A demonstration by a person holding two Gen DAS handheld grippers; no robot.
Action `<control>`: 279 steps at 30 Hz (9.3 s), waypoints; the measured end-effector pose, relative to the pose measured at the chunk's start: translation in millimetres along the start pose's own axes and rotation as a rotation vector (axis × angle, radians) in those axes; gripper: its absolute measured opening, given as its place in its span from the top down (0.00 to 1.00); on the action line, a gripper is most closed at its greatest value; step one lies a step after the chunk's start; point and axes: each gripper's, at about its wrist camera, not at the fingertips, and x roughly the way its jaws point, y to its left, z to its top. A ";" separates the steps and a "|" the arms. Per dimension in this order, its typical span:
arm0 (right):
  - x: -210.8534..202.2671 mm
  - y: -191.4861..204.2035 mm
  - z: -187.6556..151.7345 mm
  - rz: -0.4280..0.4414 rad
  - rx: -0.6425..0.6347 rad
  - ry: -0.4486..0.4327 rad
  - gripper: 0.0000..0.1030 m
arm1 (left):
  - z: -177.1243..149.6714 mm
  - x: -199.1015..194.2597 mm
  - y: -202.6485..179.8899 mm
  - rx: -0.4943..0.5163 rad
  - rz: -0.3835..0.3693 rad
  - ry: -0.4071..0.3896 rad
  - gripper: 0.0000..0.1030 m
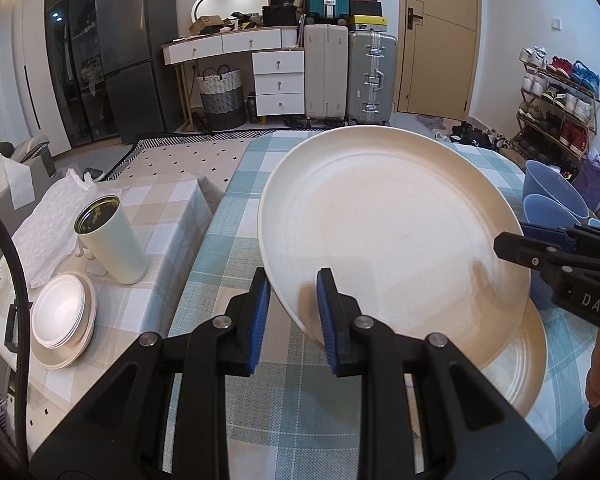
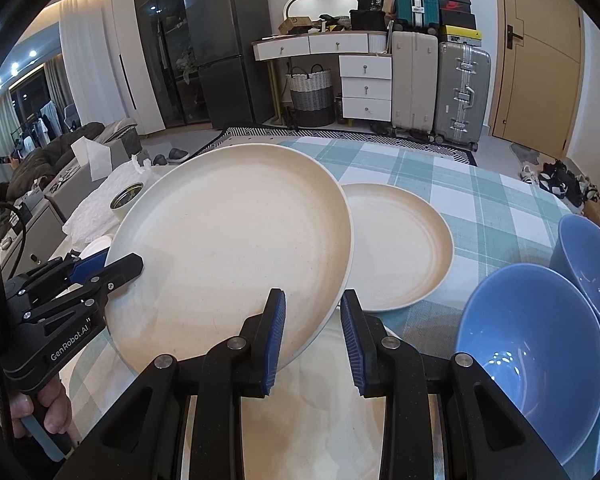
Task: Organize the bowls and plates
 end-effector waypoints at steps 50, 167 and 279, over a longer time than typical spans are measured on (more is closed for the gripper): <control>-58.7 -30.8 -83.6 -0.058 0.107 0.024 0.72 | -46.2 -23.8 -67.0 0.198 -0.093 0.070 0.78; -100.8 -10.1 -86.1 -0.134 0.009 -0.088 0.02 | -43.9 -46.5 -55.5 0.112 -0.200 -0.024 0.02; 149.7 -142.9 87.6 -0.016 0.074 0.368 0.25 | 93.6 212.6 -75.9 -0.010 -0.106 0.299 0.04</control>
